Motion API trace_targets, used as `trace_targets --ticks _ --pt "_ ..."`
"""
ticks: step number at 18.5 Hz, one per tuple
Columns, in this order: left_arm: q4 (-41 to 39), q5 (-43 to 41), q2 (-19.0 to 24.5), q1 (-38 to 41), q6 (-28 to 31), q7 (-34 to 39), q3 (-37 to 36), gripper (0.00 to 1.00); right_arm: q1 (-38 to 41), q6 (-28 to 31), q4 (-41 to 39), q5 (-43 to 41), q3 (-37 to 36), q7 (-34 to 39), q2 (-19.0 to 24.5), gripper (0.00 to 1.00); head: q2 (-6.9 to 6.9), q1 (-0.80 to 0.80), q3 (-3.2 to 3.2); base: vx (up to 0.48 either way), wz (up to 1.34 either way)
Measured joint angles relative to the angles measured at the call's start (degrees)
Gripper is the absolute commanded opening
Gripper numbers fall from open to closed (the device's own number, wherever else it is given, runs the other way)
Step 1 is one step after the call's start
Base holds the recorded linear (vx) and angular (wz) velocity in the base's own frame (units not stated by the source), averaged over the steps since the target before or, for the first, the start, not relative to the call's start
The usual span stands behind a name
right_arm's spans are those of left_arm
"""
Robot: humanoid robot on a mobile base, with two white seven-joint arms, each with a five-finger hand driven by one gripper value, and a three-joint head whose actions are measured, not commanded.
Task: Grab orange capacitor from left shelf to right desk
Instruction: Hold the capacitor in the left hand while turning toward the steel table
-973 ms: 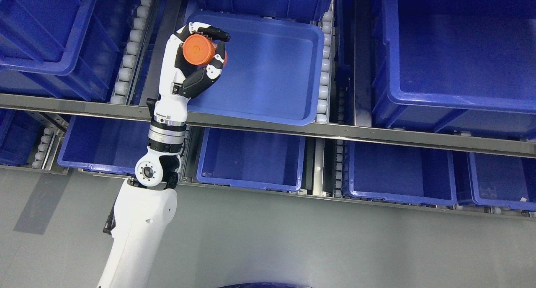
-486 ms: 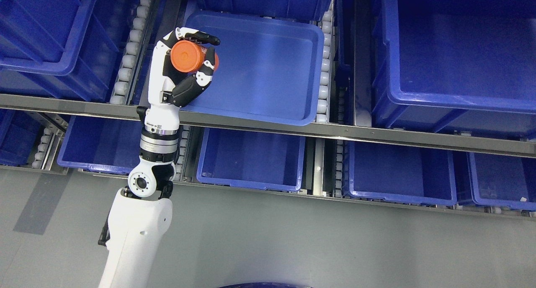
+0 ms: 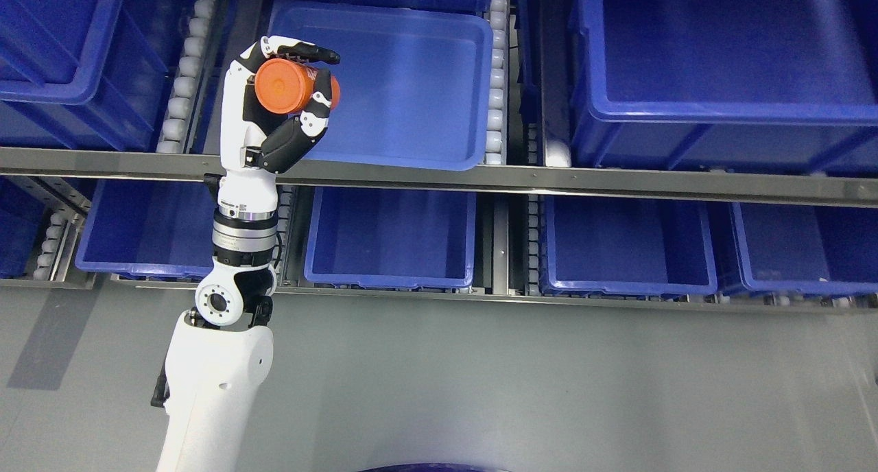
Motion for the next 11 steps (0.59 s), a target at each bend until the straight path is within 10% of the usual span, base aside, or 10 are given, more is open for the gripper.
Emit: trace_targets --ticks 11 --pt "-2.31 -0.01 0.0 -0.39 0.09 0.02 1.23 0.01 0.05 -0.23 0.01 0.0 0.0 -0.67 0.0 1.0 0.0 0.0 0.0 -0.169 -1.16"
